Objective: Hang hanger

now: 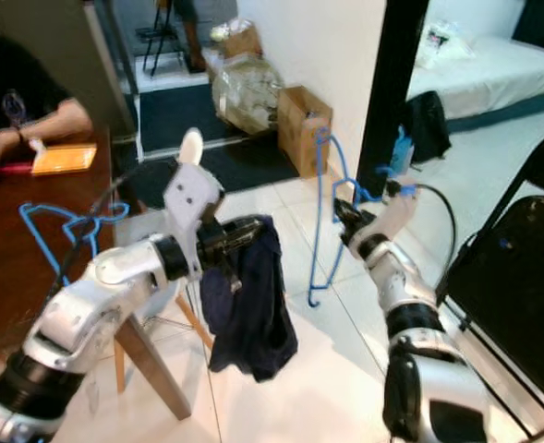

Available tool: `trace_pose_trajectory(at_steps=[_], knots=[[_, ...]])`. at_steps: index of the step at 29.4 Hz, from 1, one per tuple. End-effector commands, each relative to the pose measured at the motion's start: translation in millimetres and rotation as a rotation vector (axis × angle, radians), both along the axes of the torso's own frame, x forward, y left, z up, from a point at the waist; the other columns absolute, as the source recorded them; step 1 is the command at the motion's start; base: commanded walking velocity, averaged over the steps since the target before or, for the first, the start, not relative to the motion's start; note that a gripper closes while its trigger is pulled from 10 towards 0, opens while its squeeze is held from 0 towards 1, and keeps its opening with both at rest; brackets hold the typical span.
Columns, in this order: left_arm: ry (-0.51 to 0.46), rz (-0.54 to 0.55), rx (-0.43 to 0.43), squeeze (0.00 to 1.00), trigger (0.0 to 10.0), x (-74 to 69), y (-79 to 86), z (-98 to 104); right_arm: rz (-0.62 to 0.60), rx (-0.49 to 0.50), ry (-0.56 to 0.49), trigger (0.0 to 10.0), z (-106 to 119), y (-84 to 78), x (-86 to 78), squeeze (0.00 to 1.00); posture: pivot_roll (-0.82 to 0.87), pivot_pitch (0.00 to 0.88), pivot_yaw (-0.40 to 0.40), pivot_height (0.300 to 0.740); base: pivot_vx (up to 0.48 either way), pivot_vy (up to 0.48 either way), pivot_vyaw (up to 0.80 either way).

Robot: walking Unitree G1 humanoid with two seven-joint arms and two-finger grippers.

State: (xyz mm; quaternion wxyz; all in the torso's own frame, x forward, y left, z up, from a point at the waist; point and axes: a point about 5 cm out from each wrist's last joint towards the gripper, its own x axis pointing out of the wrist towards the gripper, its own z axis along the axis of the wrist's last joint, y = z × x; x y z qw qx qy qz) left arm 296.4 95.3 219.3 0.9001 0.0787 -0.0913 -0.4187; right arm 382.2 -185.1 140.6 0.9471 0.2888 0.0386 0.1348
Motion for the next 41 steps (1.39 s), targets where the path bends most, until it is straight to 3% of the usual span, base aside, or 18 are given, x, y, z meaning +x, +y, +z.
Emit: trace_pose_trajectory(at_steps=[1,3,4,5,6,7,8,10,11,13,14,15,17,19,22,24,30,41], knots=[[0.052,0.059,-0.009,0.0,10.0,5.4,10.1,-15.5,0.004,-0.037,0.002,10.0,0.2,2.8,0.7,0.0,0.06,0.0,-0.022,0.74,0.0,0.0,-0.8],[0.112,0.102,-0.055,0.0,10.0,7.6,14.0,-26.3,0.003,-0.056,0.009,10.0,-0.9,3.2,0.5,0.0,0.05,0.0,-0.018,0.74,0.0,0.0,-0.8],[0.201,0.176,-0.079,0.0,10.0,8.2,21.7,-45.3,0.012,-0.095,0.022,10.0,-3.1,4.6,-0.1,0.0,0.04,0.0,-0.014,0.74,0.0,0.0,-0.8],[0.201,0.176,-0.079,0.0,10.0,8.2,21.7,-45.3,0.012,-0.095,0.022,10.0,-3.1,4.6,-0.1,0.0,0.04,0.0,-0.014,0.74,0.0,0.0,-0.8],[0.264,0.237,-0.074,0.0,10.0,3.3,28.0,-63.2,0.032,-0.163,0.03,10.0,-5.5,6.5,-1.6,0.0,0.04,0.0,-0.015,0.74,0.0,0.0,-0.8],[0.317,0.294,-0.153,0.0,10.0,-5.5,34.3,-68.7,0.084,-0.3,0.023,10.0,-9.7,8.7,-7.1,0.0,0.04,0.0,-0.028,0.74,0.0,0.0,-0.8],[0.317,0.294,-0.153,0.0,10.0,-5.5,34.3,-68.7,0.084,-0.3,0.023,10.0,-9.7,8.7,-7.1,0.0,0.04,0.0,-0.028,0.74,0.0,0.0,-0.8],[0.342,0.353,-0.24,0.0,10.0,-20.8,42.4,-67.2,0.172,-0.466,-0.004,10.0,-16.1,12.9,-19.9,0.0,0.05,0.0,-0.042,0.74,0.0,0.0,-0.8],[0.342,0.353,-0.24,0.0,10.0,-20.8,42.4,-67.2,0.172,-0.466,-0.004,10.0,-16.1,12.9,-19.9,0.0,0.05,0.0,-0.042,0.74,0.0,0.0,-0.8],[0.366,0.338,-0.229,0.0,10.0,-41.9,43.2,-74.9,0.202,-0.438,-0.018,10.0,-18.2,18.9,-36.8,0.0,0.05,0.0,-0.048,0.74,0.0,0.0,-0.8],[0.366,0.338,-0.229,0.0,10.0,-41.9,43.2,-74.9,0.202,-0.438,-0.018,10.0,-18.2,18.9,-36.8,0.0,0.05,0.0,-0.048,0.74,0.0,0.0,-0.8],[0.375,0.34,-0.256,0.0,10.0,-49.6,42.8,-79.7,0.211,-0.422,-0.022,10.0,-20.4,23.3,-48.2,0.0,0.05,0.0,-0.054,0.74,0.0,0.0,-0.8],[0.375,0.34,-0.256,0.0,10.0,-49.6,42.8,-79.7,0.211,-0.422,-0.022,10.0,-20.4,23.3,-48.2,0.0,0.05,0.0,-0.054,0.74,0.0,0.0,-0.8],[0.371,0.343,-0.355,0.0,10.0,-48.3,47.4,-81.9,0.204,-0.375,-0.018,10.0,-22.4,25.1,-60.1,0.0,0.05,0.0,-0.056,0.74,0.0,0.0,-0.8],[0.384,0.325,-0.41,0.0,10.0,-45.0,49.7,-82.2,0.186,-0.342,-0.008,10.0,-22.8,22.0,-58.8,0.0,0.04,0.0,-0.052,0.74,0.0,0.0,-0.8],[0.418,0.255,-0.449,0.0,10.0,-44.0,49.0,-81.7,0.173,-0.307,0.009,10.0,-23.3,17.8,-55.3,0.0,0.05,0.0,-0.057,0.74,0.0,0.0,-0.8],[0.468,0.151,-0.471,0.0,10.0,-51.8,41.5,-80.3,0.196,-0.307,0.029,10.0,-23.7,18.8,-59.1,0.0,0.05,0.0,-0.063,0.74,0.0,0.0,-0.8],[0.478,0.122,-0.517,0.0,10.0,-54.9,40.5,-81.8,0.197,-0.262,0.067,10.0,-24.6,17.2,-67.0,0.0,0.04,0.0,-0.06,0.74,0.0,0.0,-0.8]])
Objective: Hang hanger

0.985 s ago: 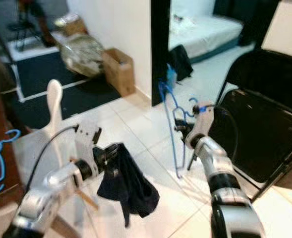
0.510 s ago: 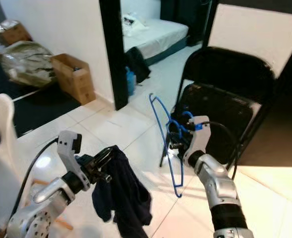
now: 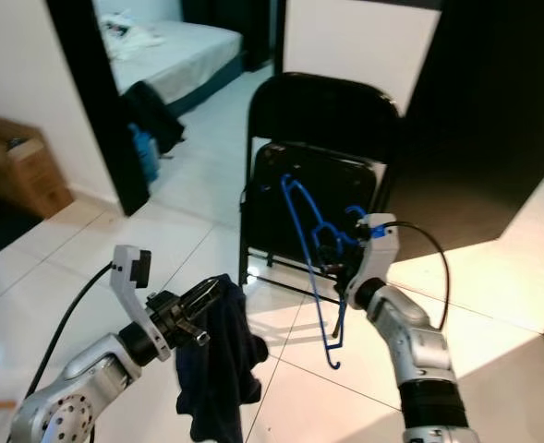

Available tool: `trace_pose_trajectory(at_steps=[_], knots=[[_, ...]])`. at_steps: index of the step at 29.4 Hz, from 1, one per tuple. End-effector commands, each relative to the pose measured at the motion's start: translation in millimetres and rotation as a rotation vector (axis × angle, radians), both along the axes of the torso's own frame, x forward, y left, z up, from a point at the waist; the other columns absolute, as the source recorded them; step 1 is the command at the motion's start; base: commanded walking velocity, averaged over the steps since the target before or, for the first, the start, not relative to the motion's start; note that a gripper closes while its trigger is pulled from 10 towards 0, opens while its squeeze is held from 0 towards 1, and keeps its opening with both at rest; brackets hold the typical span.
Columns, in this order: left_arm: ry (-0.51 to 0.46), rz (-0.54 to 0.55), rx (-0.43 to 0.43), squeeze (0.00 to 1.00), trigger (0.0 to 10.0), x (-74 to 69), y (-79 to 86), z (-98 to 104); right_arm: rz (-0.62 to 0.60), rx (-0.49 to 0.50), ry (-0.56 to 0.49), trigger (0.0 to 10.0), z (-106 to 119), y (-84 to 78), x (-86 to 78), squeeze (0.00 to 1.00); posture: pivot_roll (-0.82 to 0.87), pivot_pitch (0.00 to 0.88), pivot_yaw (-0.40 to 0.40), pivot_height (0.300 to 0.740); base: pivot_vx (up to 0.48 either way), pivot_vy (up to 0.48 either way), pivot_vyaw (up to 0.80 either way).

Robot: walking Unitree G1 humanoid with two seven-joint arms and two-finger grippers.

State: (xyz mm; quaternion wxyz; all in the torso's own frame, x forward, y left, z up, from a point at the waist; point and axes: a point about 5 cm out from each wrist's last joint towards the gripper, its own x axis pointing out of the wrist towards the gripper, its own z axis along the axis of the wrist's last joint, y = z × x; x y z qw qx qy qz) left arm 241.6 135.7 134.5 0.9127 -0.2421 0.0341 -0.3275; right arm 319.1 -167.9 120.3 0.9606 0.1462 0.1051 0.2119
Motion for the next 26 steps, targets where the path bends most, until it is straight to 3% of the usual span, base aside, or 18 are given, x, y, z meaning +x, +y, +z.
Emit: trace_pose_trajectory(at_steps=[1,10,12,14,26], knots=[[-0.019,-0.012,-0.02,0.0,10.0,0.1,0.4,2.9,-0.001,0.033,0.031,10.0,-4.3,-0.3,-4.0,0.0,0.04,0.0,-0.06,0.74,0.0,0.0,-0.8],[-0.013,-0.048,-0.018,0.0,10.0,-0.8,0.8,4.5,0.01,0.051,0.04,10.0,-2.1,0.5,-3.6,0.0,0.04,0.0,-0.063,0.74,0.0,0.0,-0.8],[0.009,-0.108,-0.021,0.0,10.0,-1.8,-1.6,3.9,0.015,0.055,0.044,10.0,-1.1,0.8,-3.5,0.0,0.04,0.0,-0.064,0.74,0.0,0.0,-0.8],[-0.009,-0.165,0.036,0.0,10.0,-1.8,-4.3,4.5,0.017,0.057,0.046,10.0,0.1,0.9,-3.5,0.0,0.04,0.0,-0.066,0.74,0.0,0.0,-0.8],[-0.032,-0.168,0.058,0.0,10.0,0.8,-6.2,7.5,0.024,0.058,0.048,10.0,1.5,1.8,-3.7,0.0,0.04,0.0,-0.06,0.74,0.0,0.0,-0.8]])
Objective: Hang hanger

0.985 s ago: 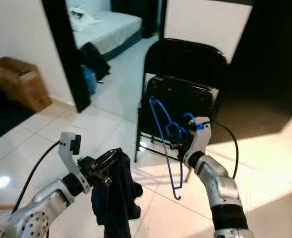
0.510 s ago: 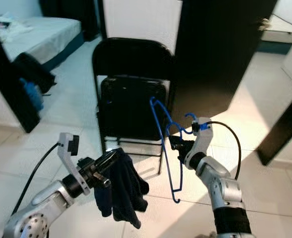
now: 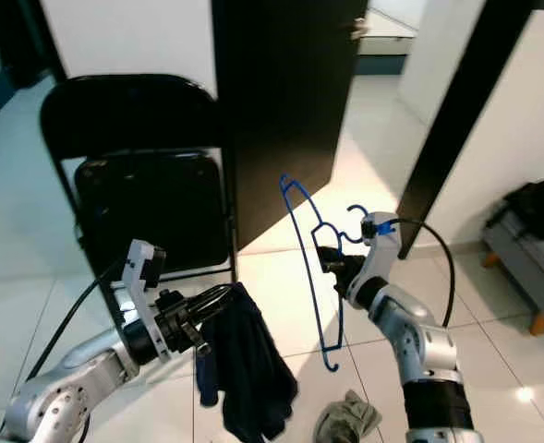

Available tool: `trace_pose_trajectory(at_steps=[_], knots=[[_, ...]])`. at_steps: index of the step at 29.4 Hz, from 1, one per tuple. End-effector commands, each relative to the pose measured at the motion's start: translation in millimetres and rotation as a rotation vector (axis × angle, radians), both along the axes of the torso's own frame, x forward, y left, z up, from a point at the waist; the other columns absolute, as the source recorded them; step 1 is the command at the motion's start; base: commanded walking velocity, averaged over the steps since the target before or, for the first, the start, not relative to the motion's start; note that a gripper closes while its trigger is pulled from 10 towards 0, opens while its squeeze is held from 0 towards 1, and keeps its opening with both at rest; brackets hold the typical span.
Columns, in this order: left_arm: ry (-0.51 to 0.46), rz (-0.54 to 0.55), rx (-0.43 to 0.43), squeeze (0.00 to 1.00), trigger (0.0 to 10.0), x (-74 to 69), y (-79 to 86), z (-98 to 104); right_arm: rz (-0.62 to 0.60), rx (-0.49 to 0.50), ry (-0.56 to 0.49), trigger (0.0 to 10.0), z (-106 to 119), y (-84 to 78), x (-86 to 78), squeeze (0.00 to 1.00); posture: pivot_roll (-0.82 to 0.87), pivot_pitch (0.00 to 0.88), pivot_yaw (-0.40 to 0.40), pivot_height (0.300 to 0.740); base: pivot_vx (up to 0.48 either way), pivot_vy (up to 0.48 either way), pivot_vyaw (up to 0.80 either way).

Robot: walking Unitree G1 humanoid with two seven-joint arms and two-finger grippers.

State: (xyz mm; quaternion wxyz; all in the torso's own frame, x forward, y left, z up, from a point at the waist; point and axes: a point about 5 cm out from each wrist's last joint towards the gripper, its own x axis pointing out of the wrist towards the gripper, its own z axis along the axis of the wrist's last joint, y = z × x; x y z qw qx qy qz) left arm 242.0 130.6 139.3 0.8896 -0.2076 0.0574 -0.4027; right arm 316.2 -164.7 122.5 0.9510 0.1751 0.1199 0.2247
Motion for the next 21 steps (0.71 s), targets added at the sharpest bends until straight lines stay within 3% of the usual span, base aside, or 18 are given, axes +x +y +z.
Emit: trace_pose_trajectory(at_steps=[1,8,11,12,15,21], knots=[[-0.017,-0.002,-0.005,0.0,10.0,0.5,-1.0,2.7,-0.003,0.004,0.009,10.0,-0.7,-1.4,-0.8,0.0,0.04,0.0,-0.06,0.74,0.0,0.0,-0.8],[-0.041,-0.019,0.011,0.0,10.0,0.4,1.0,7.0,0.014,0.012,0.009,10.0,0.9,-0.1,-0.8,0.0,0.04,0.0,-0.064,0.74,0.0,0.0,-0.8],[-0.119,0.003,0.138,0.0,10.0,4.4,4.1,11.0,0.03,0.026,0.004,10.0,3.0,1.5,-0.8,0.0,0.03,0.0,-0.063,0.74,0.0,0.0,-0.8],[-0.119,0.003,0.138,0.0,10.0,4.4,4.1,11.0,0.03,0.026,0.004,10.0,3.0,1.5,-0.8,0.0,0.03,0.0,-0.063,0.74,0.0,0.0,-0.8],[-0.235,0.054,0.266,0.0,10.0,12.6,12.7,20.4,0.045,0.039,-0.017,10.0,6.8,1.3,-0.6,0.0,0.03,0.0,-0.061,0.74,0.0,0.0,-0.8],[-0.341,0.101,0.298,0.0,10.0,21.0,26.7,42.9,0.073,0.029,-0.076,10.0,14.9,-1.5,-1.2,0.0,0.02,0.0,-0.057,0.74,0.0,0.0,-0.8]])
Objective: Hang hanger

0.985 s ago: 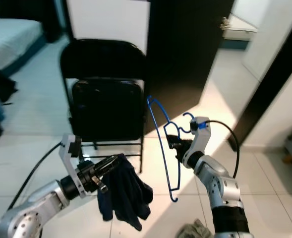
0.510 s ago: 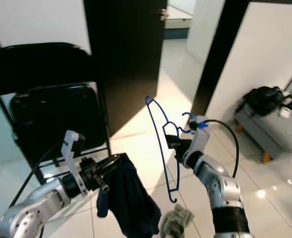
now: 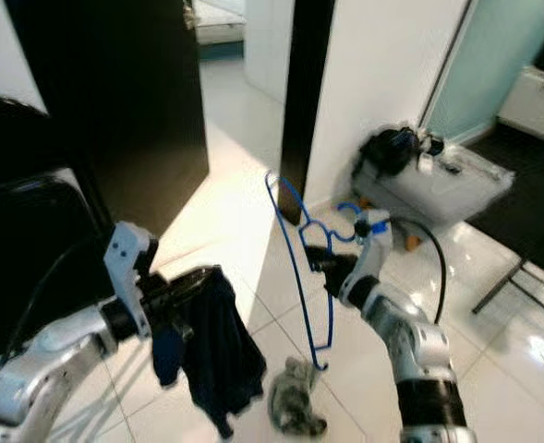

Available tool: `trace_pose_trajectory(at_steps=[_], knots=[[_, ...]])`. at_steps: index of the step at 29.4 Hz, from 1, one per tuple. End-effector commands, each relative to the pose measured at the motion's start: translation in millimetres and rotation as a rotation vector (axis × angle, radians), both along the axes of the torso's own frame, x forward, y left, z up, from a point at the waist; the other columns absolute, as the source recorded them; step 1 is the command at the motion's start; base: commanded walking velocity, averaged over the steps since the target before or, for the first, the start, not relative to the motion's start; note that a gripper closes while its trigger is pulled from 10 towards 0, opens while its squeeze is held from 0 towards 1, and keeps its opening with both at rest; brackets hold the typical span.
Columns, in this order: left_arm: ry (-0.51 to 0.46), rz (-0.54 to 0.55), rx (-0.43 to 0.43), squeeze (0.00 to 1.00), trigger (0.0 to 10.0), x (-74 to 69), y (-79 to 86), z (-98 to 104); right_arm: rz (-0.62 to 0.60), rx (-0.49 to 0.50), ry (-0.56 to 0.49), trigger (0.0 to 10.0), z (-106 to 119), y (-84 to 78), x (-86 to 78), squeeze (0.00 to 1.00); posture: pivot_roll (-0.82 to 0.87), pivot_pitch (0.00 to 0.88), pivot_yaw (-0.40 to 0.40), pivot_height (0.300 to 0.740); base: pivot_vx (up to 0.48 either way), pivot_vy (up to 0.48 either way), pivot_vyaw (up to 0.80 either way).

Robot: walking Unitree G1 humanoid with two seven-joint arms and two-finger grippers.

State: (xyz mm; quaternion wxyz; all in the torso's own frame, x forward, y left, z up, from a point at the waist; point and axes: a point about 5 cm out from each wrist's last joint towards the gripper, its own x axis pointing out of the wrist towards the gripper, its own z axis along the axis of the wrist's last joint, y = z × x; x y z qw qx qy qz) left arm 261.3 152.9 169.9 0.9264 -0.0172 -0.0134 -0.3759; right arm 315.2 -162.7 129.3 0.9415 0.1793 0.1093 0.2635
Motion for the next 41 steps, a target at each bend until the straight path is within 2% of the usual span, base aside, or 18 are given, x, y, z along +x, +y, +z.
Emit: trace_pose_trajectory(at_steps=[1,2,4,5,8,10,12,14,16,18,20,21,24,28,29,31,34,41], knots=[[-0.13,0.018,0.014,0.0,10.0,5.3,10.8,27.1,0.006,-0.008,-0.073,10.0,11.1,-6.8,-0.4,0.0,0.02,0.0,-0.055,0.74,0.0,0.0,-0.8],[-0.13,0.018,0.014,0.0,10.0,5.3,10.8,27.1,0.006,-0.008,-0.073,10.0,11.1,-6.8,-0.4,0.0,0.02,0.0,-0.055,0.74,0.0,0.0,-0.8],[-0.246,0.031,0.053,0.0,10.0,9.7,20.4,53.9,0.018,-0.019,-0.12,10.0,17.8,-13.4,-1.5,0.0,0.02,0.0,-0.052,0.74,0.0,0.0,-0.8],[-0.246,0.031,0.053,0.0,10.0,9.7,20.4,53.9,0.018,-0.019,-0.12,10.0,17.8,-13.4,-1.5,0.0,0.02,0.0,-0.052,0.74,0.0,0.0,-0.8],[-0.406,0.026,0.134,0.0,10.0,12.2,26.8,86.4,0.046,0.029,-0.188,10.0,37.0,-20.5,-2.4,0.0,0.02,0.0,-0.045,0.74,0.0,0.0,-0.8],[-0.426,0.024,0.145,0.0,10.0,12.4,27.0,89.3,0.053,0.036,-0.198,10.0,39.6,-20.9,-2.6,0.0,0.02,0.0,-0.045,0.74,0.0,0.0,-0.8],[-0.474,0.001,0.181,0.0,10.0,13.5,28.1,101.3,0.121,0.023,-0.278,10.0,55.1,-20.4,-7.2,0.0,0.02,0.0,-0.04,0.74,0.0,0.0,0.0],[-0.474,0.001,0.181,0.0,10.0,13.5,28.1,101.3,0.121,0.023,-0.278,10.0,55.1,-20.4,-7.2,0.0,0.02,0.0,-0.04,0.74,0.0,0.0,0.0],[-0.506,-0.005,0.262,0.0,10.0,17.1,33.9,112.2,0.275,-0.022,-0.327,10.0,66.6,-22.6,-18.7,0.0,0.01,0.0,-0.04,0.74,0.0,0.0,0.0],[-0.512,0.001,0.291,0.0,10.0,18.8,36.6,114.8,0.326,-0.038,-0.33,10.0,68.7,-24.3,-22.6,0.0,0.01,0.0,-0.04,0.74,0.0,0.0,0.0],[-0.527,0.027,0.329,0.0,10.0,22.1,41.7,119.6,0.367,-0.055,-0.327,10.0,72.0,-34.2,-27.7,0.0,0.02,0.0,-0.044,0.74,0.0,0.0,0.0],[-0.55,0.057,0.354,0.0,10.0,24.1,47.8,128.0,0.405,-0.083,-0.319,10.0,77.6,-52.8,-36.0,0.0,0.01,0.0,-0.04,0.74,0.0,0.0,0.0],[-0.566,0.059,0.354,0.0,10.0,22.2,50.6,134.8,0.458,-0.131,-0.299,10.0,80.2,-67.8,-47.2,0.0,0.01,0.0,-0.04,0.74,0.0,0.0,0.0],[-0.572,0.054,0.355,0.0,10.0,21.4,51.2,136.8,0.487,-0.154,-0.284,10.0,80.4,-72.5,-52.4,0.0,0.01,0.0,-0.044,0.74,0.0,0.0,0.0],[-0.575,0.039,0.357,0.0,10.0,20.0,51.9,139.3,0.537,-0.197,-0.243,10.0,79.2,-82.4,-61.7,0.0,0.01,0.0,-0.047,0.74,0.0,0.0,0.0],[-0.575,0.039,0.357,0.0,10.0,20.0,51.9,139.3,0.537,-0.197,-0.243,10.0,79.2,-82.4,-61.7,0.0,0.01,0.0,-0.047,0.74,0.0,0.0,0.0],[-0.577,-0.007,0.353,0.0,10.0,17.0,49.0,142.4,0.607,-0.258,-0.196,10.0,83.8,-95.9,-69.5,0.0,0.01,0.0,-0.048,0.74,0.0,0.0,0.0],[-0.576,-0.061,0.353,0.0,10.0,15.1,41.8,142.4,0.77,-0.38,-0.144,10.0,78.4,-78.4,-70.9,0.0,0.01,0.0,-0.049,0.74,0.0,0.0,0.0]])
